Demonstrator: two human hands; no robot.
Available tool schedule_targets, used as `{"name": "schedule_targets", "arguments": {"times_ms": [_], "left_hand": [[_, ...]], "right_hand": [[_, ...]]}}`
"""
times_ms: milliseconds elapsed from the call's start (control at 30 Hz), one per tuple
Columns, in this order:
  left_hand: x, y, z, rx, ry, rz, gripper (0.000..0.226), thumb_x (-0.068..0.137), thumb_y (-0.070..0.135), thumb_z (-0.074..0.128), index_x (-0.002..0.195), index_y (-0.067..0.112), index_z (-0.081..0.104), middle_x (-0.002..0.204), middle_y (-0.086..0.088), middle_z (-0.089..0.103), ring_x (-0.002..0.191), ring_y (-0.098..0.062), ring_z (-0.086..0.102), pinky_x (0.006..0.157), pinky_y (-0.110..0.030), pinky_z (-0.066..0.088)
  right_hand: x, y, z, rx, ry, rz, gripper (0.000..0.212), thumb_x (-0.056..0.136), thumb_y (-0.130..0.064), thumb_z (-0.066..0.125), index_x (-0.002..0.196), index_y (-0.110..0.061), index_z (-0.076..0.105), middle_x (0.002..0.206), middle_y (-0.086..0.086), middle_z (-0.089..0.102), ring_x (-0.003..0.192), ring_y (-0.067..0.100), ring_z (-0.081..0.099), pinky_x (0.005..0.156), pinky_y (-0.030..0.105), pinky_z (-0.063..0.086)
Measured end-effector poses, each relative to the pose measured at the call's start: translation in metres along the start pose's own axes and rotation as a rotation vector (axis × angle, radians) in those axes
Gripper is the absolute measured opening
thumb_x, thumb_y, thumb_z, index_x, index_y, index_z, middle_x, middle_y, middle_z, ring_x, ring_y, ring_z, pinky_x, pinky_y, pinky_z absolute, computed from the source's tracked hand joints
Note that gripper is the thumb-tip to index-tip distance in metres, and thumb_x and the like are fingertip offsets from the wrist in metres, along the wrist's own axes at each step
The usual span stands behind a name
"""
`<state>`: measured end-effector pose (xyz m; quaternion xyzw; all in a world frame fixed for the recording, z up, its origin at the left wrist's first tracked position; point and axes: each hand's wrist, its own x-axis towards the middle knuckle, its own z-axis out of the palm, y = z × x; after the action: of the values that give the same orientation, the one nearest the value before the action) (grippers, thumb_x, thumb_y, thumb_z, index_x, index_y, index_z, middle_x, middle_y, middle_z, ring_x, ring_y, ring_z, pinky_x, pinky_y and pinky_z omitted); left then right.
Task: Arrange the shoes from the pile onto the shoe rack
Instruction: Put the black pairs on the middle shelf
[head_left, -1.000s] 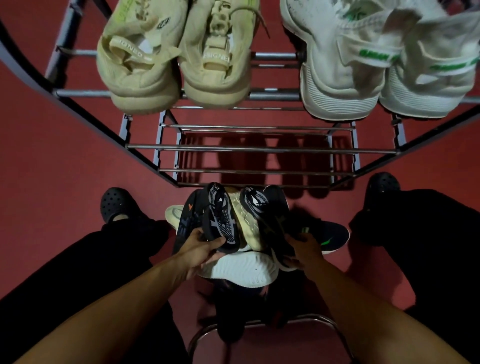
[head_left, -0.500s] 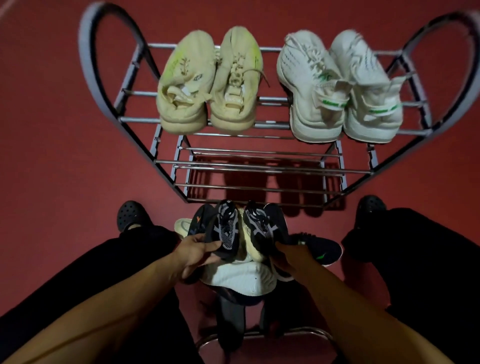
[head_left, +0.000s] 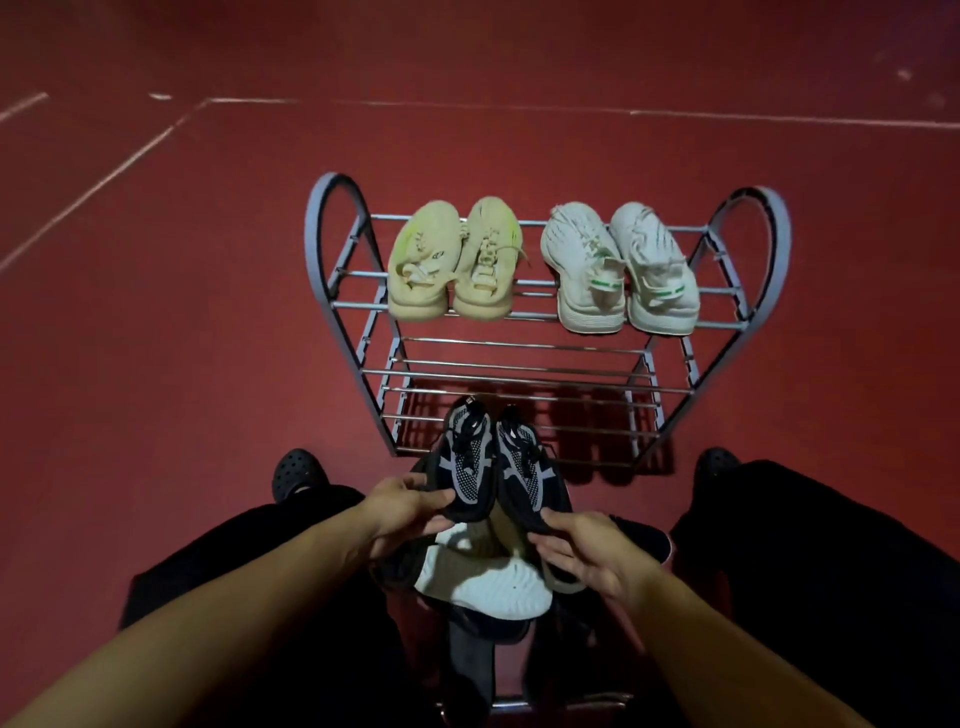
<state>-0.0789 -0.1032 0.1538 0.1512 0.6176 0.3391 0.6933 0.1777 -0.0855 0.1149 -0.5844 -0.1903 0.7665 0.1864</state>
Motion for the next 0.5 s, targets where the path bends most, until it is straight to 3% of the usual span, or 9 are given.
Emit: {"name": "schedule_targets", "arguments": {"times_ms": [167,300,500], "left_hand": [[-0.031,0.008,-0.004,-0.011,-0.028,0.063,0.018,0.088,-0.007,0.067,0.103,0.001,0.060,0.098,-0.016,0.077,0.082,-0.023,0.077,0.069,-0.031,0.063],[-0.041,0.010,-0.010,-0.021,-0.001,0.098,0.026,0.087,-0.005,0.069,0.100,0.009,0.053,0.096,-0.014,0.078,0.085,-0.023,0.076,0.079,-0.036,0.063],[-0.050,0.019,-0.023,-0.024,-0.026,0.149,0.040,0.085,-0.003,0.072,0.120,0.007,0.053,0.112,-0.017,0.074,0.106,-0.030,0.072,0.093,-0.043,0.058]], "right_hand": [[-0.025,-0.008,0.010,0.016,-0.052,-0.102,0.026,0.093,-0.014,0.064,0.117,-0.003,0.065,0.109,0.009,0.074,0.103,0.022,0.071,0.092,0.031,0.054],[-0.036,-0.012,0.019,-0.013,-0.058,-0.160,0.026,0.093,-0.015,0.065,0.115,-0.002,0.066,0.107,0.010,0.075,0.099,0.020,0.072,0.084,0.028,0.056],[-0.046,-0.020,0.029,-0.004,-0.075,-0.263,0.023,0.092,-0.014,0.065,0.111,-0.001,0.068,0.100,0.012,0.076,0.088,0.018,0.073,0.081,0.027,0.054]]}}
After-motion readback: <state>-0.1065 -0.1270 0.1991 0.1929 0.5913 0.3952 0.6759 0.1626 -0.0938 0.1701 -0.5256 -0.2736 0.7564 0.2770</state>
